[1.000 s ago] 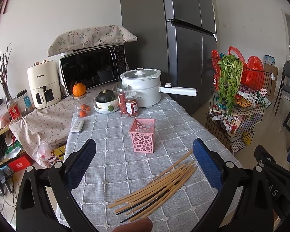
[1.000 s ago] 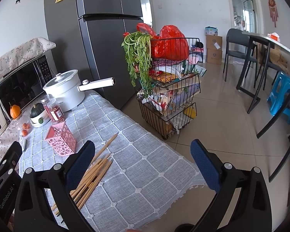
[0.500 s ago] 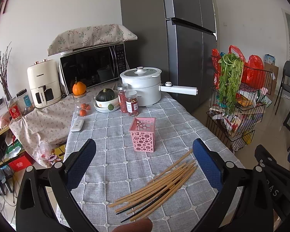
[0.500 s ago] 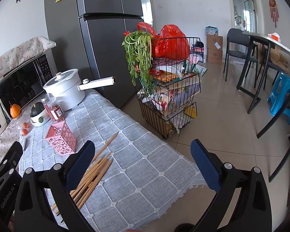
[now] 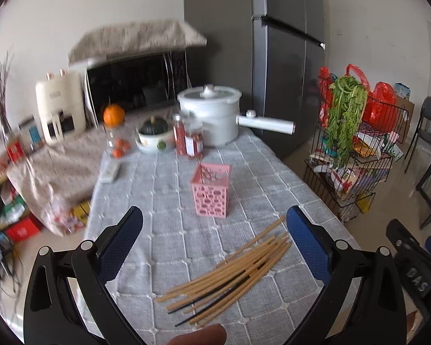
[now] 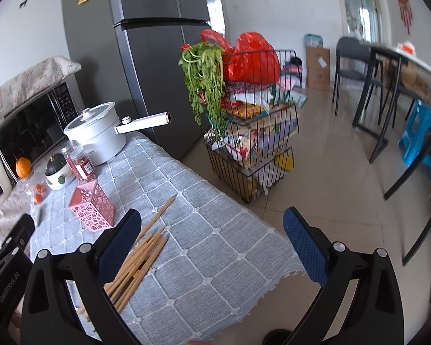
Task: Organize utensils
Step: 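Lower the left tool to the chopstick pile and grasp one chopstick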
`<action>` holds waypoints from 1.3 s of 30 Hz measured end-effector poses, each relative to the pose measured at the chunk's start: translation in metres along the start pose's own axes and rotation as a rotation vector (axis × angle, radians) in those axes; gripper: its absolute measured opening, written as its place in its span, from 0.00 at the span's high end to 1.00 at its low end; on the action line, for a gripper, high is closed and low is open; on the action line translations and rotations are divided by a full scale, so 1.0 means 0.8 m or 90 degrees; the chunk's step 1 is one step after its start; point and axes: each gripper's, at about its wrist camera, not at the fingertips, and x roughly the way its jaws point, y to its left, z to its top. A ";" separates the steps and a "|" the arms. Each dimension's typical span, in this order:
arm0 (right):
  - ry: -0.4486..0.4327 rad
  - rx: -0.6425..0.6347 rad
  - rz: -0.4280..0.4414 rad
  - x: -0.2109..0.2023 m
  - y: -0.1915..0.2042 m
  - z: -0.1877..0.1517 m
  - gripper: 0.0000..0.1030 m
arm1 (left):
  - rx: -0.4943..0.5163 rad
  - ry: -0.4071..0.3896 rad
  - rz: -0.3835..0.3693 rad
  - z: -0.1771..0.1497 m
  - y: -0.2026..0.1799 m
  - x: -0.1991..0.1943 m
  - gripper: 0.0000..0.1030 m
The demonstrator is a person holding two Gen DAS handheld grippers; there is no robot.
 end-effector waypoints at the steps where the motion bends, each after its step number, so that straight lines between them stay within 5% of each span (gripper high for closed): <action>1: 0.016 0.019 0.013 0.005 -0.007 0.001 0.07 | -0.017 0.025 -0.019 0.003 0.008 0.010 0.07; 4: 0.067 0.078 0.060 0.022 -0.026 0.003 0.07 | -0.047 0.123 -0.113 0.004 0.029 0.052 0.07; 8: 0.138 0.176 0.105 0.050 -0.055 -0.002 0.07 | 0.034 0.247 -0.211 -0.009 0.005 0.121 0.07; 10: 0.184 0.235 0.136 0.067 -0.067 -0.006 0.07 | 0.112 0.319 -0.214 -0.017 -0.029 0.153 0.07; 12: 0.260 0.317 0.197 0.095 -0.082 -0.014 0.07 | 0.160 0.318 -0.194 -0.012 -0.060 0.173 0.07; 14: 0.324 0.390 0.245 0.121 -0.093 -0.027 0.07 | 0.180 0.330 -0.196 -0.001 -0.089 0.203 0.07; 17: 0.361 0.437 0.247 0.140 -0.099 -0.036 0.07 | 0.191 0.399 -0.190 0.010 -0.128 0.272 0.09; 20: 0.387 0.461 0.250 0.155 -0.102 -0.040 0.07 | 0.218 0.448 -0.162 0.007 -0.151 0.334 0.38; 22: 0.404 0.476 0.260 0.162 -0.105 -0.041 0.07 | 0.217 0.485 -0.166 -0.002 -0.159 0.368 0.49; 28: 0.430 0.481 0.256 0.182 -0.098 -0.044 0.07 | 0.260 0.474 -0.177 -0.012 -0.171 0.394 0.52; 32: 0.440 0.453 0.235 0.191 -0.087 -0.049 0.07 | 0.290 0.457 -0.171 -0.016 -0.170 0.386 0.87; 34: 0.437 0.438 0.208 0.196 -0.082 -0.051 0.07 | 0.290 0.448 -0.178 -0.017 -0.166 0.384 0.88; 39: 0.438 0.402 0.171 0.211 -0.058 -0.059 0.07 | 0.269 0.336 -0.190 0.007 -0.122 0.320 0.91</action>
